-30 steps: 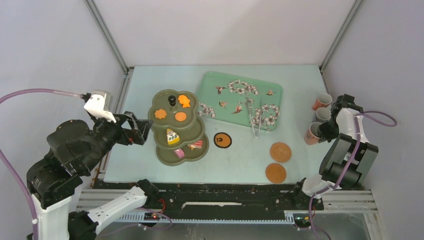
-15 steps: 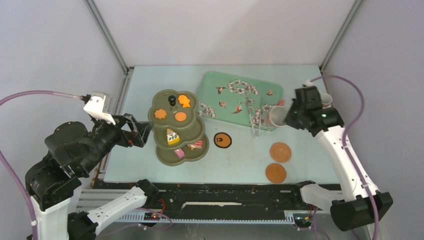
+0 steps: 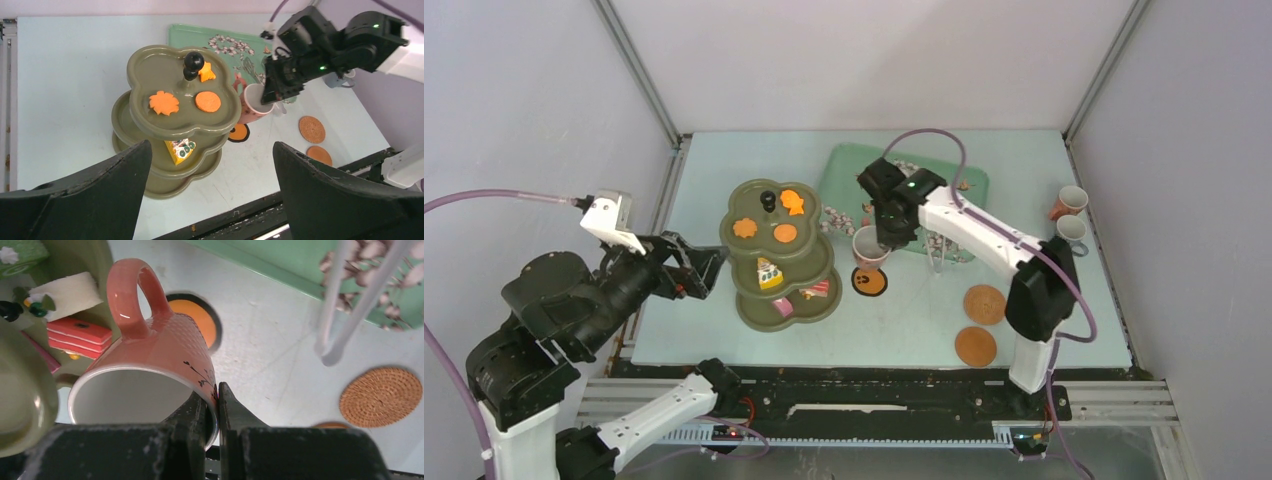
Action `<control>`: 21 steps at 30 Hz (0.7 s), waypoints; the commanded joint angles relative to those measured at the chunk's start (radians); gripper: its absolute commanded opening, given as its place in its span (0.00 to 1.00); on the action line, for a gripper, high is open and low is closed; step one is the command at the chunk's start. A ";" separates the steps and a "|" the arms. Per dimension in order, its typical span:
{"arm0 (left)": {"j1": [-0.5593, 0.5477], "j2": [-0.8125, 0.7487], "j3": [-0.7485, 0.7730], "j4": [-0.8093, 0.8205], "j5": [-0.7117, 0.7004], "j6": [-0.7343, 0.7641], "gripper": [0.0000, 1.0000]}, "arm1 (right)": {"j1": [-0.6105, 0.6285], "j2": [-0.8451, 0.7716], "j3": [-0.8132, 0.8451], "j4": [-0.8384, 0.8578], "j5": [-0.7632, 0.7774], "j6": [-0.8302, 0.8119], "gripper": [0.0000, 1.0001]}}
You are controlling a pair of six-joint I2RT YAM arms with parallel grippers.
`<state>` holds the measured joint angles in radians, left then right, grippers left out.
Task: Serve the afternoon tea
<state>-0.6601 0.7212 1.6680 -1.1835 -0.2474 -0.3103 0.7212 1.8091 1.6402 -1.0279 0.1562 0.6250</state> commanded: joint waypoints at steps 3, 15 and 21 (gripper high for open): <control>-0.005 -0.024 0.005 0.021 0.001 -0.040 0.98 | 0.033 0.127 0.184 -0.069 0.047 0.009 0.00; -0.006 -0.030 0.002 0.021 -0.011 -0.044 0.98 | 0.062 0.173 0.118 -0.060 0.060 0.026 0.00; -0.004 -0.020 0.002 0.025 0.003 -0.037 0.98 | 0.075 0.186 0.092 -0.047 0.062 0.038 0.00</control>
<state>-0.6601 0.6853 1.6680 -1.1847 -0.2512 -0.3412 0.7849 1.9942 1.7409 -1.1007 0.1959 0.6373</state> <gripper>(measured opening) 0.985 0.085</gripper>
